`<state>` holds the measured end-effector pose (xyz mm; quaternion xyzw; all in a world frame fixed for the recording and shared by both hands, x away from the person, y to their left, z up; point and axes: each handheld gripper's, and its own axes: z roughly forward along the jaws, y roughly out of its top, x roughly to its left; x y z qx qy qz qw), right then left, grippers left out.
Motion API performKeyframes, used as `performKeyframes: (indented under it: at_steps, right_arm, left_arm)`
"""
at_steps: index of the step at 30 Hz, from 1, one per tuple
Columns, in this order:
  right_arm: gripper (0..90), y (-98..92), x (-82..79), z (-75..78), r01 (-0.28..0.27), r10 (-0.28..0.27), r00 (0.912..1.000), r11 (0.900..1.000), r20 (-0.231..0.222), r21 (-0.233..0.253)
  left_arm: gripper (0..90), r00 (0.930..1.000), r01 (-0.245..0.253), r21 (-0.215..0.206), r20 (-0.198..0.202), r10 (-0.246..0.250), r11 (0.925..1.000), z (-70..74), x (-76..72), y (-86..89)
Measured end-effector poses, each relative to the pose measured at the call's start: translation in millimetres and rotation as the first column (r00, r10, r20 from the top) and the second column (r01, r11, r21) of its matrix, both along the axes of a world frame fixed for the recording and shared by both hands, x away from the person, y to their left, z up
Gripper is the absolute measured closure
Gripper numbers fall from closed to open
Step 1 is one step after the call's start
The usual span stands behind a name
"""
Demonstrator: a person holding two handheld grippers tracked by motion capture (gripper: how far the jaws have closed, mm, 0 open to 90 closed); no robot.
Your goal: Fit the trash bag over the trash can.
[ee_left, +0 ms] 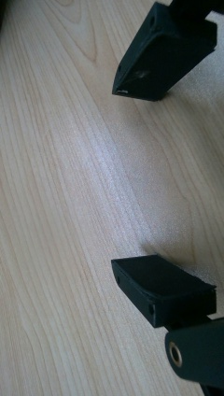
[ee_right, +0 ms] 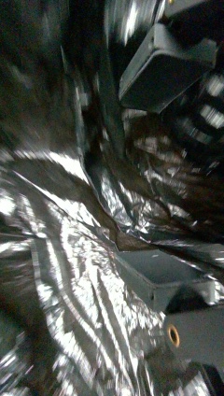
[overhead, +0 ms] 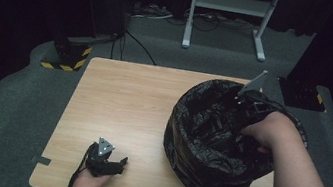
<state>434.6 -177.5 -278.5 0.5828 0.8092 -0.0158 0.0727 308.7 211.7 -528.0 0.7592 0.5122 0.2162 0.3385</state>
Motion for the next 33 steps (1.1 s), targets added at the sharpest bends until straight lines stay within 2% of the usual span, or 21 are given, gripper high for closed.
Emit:
performKeyframes:
  at_steps: [1,2,3,4,5,6,7,8,9,10,11,12,15,18,19,20,21,24,26,27,33]
  right_arm:
    - [19.1,-7.2,-1.7,14.3,0.007,-0.008,0.9993,1.000,0.037,0.025]
    - [19.1,-7.2,-1.7,14.3,0.007,-0.008,0.9993,1.000,0.037,0.025]
    - [18.9,-16.9,-3.5,27.8,0.014,-0.017,0.9973,0.999,0.071,0.045]
    - [18.9,-16.9,-3.5,27.8,0.014,-0.017,0.9973,0.999,0.071,0.045]
    - [18.9,-27.9,-5.6,39.5,0.021,-0.028,0.9943,0.998,0.103,0.062]
    - [18.9,-27.9,-5.6,39.5,0.021,-0.028,0.9943,0.998,0.103,0.062]
    - [18.7,-40.0,-7.5,49.1,0.028,-0.039,0.9904,0.997,0.133,0.077]
    - [18.7,-40.0,-7.5,49.1,0.028,-0.039,0.9904,0.997,0.133,0.077]
    - [18.6,-53.0,-9.1,56.8,0.040,-0.052,0.9851,0.996,0.164,0.075]
    - [18.6,-53.0,-9.1,56.8,0.040,-0.052,0.9851,0.996,0.164,0.075]
    - [18.6,-66.7,-10.7,63.1,0.058,-0.074,0.9799,0.994,0.186,0.090]
    - [18.6,-66.7,-10.7,63.1,0.058,-0.074,0.9799,0.994,0.186,0.090]
    - [18.2,-89.7,-15.4,72.5,0.084,-0.105,0.9729,0.991,0.206,0.108]
    - [17.7,-100.4,-13.2,73.4,0.085,-0.106,0.9751,0.990,0.195,0.113]
    - [18.4,-111.4,-10.5,73.4,0.112,-0.130,0.9707,0.989,0.202,0.099]
    - [18.4,-111.4,-10.5,73.4,0.112,-0.130,0.9707,0.989,0.202,0.099]
    - [18.5,-120.4,-11.7,71.9,0.130,-0.146,0.9672,0.988,0.208,0.088]
    - [18.2,-127.0,-15.6,69.4,0.129,-0.145,0.9655,0.988,0.216,0.087]
    - [18.1,-131.9,-19.9,63.6,0.125,-0.140,0.9676,0.989,0.210,0.081]
    - [18.0,-137.1,-23.5,55.8,0.130,-0.143,0.9712,0.988,0.191,0.077]
    - [17.8,-151.0,-29.2,39.8,0.165,-0.174,0.9679,0.984,0.181,0.065]
  left_arm:
    - [14.3,1.0000,0.000,0.000,0.000,0.000,1.0000,0.0,0.0,0.0]
    - [14.3,1.0000,0.000,0.000,0.000,0.000,1.0000,0.0,0.0,0.0]
    - [14.3,1.0000,0.001,0.002,0.000,-0.001,1.0000,0.0,-0.1,-0.1]
    - [14.3,1.0000,0.001,0.002,0.000,-0.001,1.0000,0.0,-0.1,-0.1]
    - [14.3,1.0000,0.000,0.004,0.001,0.000,1.0000,0.0,-0.1,-0.3]
    - [14.4,1.0000,0.000,0.004,0.001,0.000,1.0000,0.0,-0.1,-0.3]
    - [14.3,1.0000,-0.001,0.006,0.002,0.001,1.0000,-0.1,-0.1,-0.7]
    - [14.3,1.0000,-0.001,0.006,0.002,0.001,1.0000,-0.1,-0.1,-0.7]
    - [14.3,1.0000,-0.001,0.005,0.002,0.001,1.0000,-0.1,-0.2,-0.7]
    - [14.3,1.0000,-0.001,0.005,0.002,0.001,1.0000,-0.1,-0.2,-0.7]
    - [14.3,1.0000,-0.001,0.005,0.002,0.001,1.0000,-0.1,-0.2,-0.7]
    - [14.3,1.0000,-0.001,0.005,0.002,0.001,1.0000,-0.1,-0.2,-0.7]
    - [14.3,1.0000,-0.001,0.001,0.000,0.001,1.0000,0.0,-0.2,0.0]
    - [14.4,0.9999,-0.010,-0.007,-0.001,0.010,0.9999,0.1,-0.9,0.7]
    - [14.3,0.9999,-0.011,0.002,0.000,0.011,0.9999,0.0,-1.2,0.3]
    - [14.0,0.9999,-0.011,0.002,0.000,0.011,0.9999,0.0,-1.2,0.3]
    - [13.3,1.0000,-0.009,0.008,-0.001,0.009,0.9999,-0.2,-1.1,-0.9]
    - [13.5,1.0000,-0.008,0.004,0.000,0.008,1.0000,-0.1,-1.6,0.0]
    - [14.2,1.0000,-0.009,0.004,-0.001,0.009,1.0000,0.0,-2.4,0.6]
    - [14.1,1.0000,-0.008,0.007,-0.001,0.008,0.9999,0.1,-2.7,0.5]
    - [12.9,1.0000,0.001,-0.001,-0.003,-0.001,1.0000,-0.1,-1.1,0.7]
